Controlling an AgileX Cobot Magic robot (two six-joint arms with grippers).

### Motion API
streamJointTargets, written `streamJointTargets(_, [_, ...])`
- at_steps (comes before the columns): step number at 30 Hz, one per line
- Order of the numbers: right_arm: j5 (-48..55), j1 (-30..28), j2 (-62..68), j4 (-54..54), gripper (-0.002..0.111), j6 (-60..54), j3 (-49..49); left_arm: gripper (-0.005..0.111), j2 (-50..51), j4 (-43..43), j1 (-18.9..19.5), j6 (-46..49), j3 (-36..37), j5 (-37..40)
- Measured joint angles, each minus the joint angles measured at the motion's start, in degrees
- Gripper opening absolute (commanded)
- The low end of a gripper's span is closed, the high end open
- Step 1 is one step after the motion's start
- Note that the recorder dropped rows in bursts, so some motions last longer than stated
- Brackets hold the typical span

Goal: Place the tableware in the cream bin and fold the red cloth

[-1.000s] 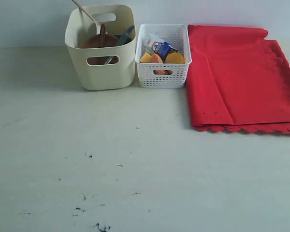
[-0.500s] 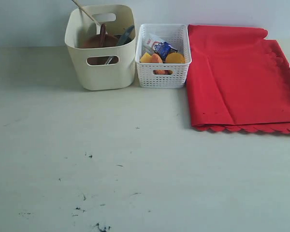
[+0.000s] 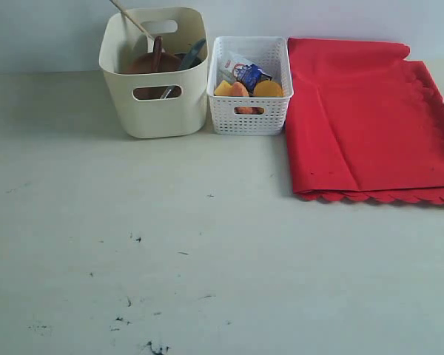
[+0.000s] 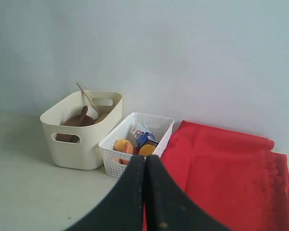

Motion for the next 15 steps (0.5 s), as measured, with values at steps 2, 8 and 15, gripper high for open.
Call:
streamJointTargets(2, [0.0, 0.0, 0.0, 0.0, 0.0, 0.0, 0.0, 0.0, -1.68, 2.19, 0.22, -2.7, 2.35, -1.62])
streamJointTargets(8, [0.0, 0.0, 0.0, 0.0, 0.0, 0.0, 0.0, 0.0, -6.76, 10.76, 2.82, -13.94, 11.12, -7.35])
streamJointTargets(15, [0.0, 0.0, 0.0, 0.0, 0.0, 0.0, 0.0, 0.0, -8.22, 21.72, 6.63, -27.0, 19.19, -10.41])
